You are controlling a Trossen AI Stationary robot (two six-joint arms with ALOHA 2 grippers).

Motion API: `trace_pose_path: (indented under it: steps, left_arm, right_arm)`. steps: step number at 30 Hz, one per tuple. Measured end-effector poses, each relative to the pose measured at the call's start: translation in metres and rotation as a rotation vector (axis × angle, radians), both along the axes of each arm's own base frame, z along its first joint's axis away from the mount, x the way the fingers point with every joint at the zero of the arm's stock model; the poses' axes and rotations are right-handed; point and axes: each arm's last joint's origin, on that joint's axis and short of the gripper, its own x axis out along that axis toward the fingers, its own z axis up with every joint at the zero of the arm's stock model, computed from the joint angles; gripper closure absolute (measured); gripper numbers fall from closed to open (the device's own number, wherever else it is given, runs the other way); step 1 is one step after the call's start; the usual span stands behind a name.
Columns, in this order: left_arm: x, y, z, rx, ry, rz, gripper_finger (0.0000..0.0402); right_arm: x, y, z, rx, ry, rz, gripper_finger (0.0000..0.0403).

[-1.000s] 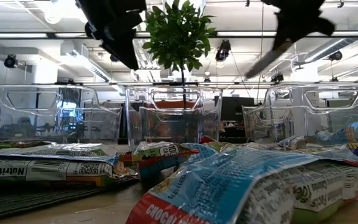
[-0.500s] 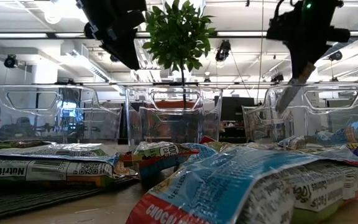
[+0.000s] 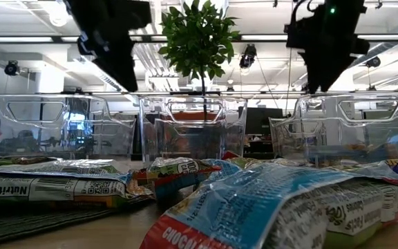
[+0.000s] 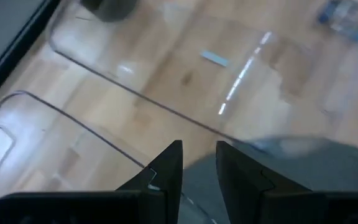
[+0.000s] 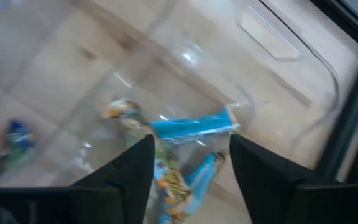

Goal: Pick and place Granola Bars by type
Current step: Adjust the left transparent bin on the table

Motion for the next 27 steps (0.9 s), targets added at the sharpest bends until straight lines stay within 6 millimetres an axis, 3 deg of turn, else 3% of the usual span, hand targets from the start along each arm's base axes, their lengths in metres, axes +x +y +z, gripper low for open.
trace_pose_path:
  steps: [10,14,20,27]
  left_arm:
    - [-0.045,-0.04,-0.005,-0.049,0.248,-0.236,0.0321]
    - [-0.063,-0.064,-0.02,-0.052,0.243,-0.315,0.0321]
    - [-0.072,-0.098,-0.04,-0.114,0.123,-0.503,0.0321]
    - [-0.079,-0.093,-0.036,-0.038,0.18,-0.435,0.0321]
  right_arm:
    - [0.004,0.009,0.014,0.019,-0.104,0.208,0.0157]
    - [0.005,0.015,0.012,0.007,-0.08,0.27,0.0157]
    - [0.005,0.02,0.012,-0.041,-0.078,0.31,0.0156]
    - [0.005,0.02,0.013,-0.053,-0.08,0.305,0.0154]
